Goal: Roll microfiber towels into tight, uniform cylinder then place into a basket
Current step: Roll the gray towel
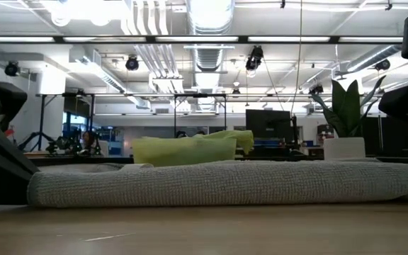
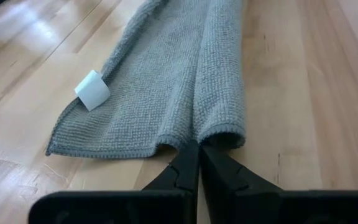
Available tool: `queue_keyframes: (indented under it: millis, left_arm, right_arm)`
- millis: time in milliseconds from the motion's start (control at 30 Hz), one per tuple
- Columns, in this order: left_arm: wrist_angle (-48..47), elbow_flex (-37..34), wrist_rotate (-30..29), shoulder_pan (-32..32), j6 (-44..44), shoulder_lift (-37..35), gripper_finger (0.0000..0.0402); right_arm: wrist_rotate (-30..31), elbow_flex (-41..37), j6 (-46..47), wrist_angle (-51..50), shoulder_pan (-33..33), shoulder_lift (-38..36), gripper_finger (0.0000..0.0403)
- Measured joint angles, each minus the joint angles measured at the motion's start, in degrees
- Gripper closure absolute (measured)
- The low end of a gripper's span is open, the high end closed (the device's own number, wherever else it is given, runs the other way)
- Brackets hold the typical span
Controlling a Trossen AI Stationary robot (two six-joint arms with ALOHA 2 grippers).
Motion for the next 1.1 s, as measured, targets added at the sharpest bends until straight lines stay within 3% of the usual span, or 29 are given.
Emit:
queue_keyframes:
  millis: [300, 600, 800, 933, 1100]
  left_arm:
    - [-0.1, 0.2, 0.9, -0.2, 1.6, -0.4, 0.0401]
    - [-0.1, 0.2, 1.1, -0.2, 1.6, -0.4, 0.0401]
    - [-0.1, 0.2, 1.2, -0.2, 1.6, -0.5, 0.0401]
    - [-0.1, 0.2, 1.2, -0.2, 1.5, -0.5, 0.0401]
    - [0.0, 0.2, 1.2, -0.2, 1.5, -0.5, 0.0401]
  right_arm:
    - [0.0, 0.0, -0.5, -0.3, 0.0, 0.1, 0.0385]
    - [0.6, 0.5, -0.9, -1.3, 0.4, 0.0, 0.0294]
    - [-1.0, 5.1, -0.9, -12.6, 0.9, -2.4, 0.0231]
    - [-0.4, 9.2, 1.2, -20.3, 0.9, -4.3, 0.0211]
    - [0.2, 11.9, 1.0, -20.7, 1.0, -4.6, 0.0207]
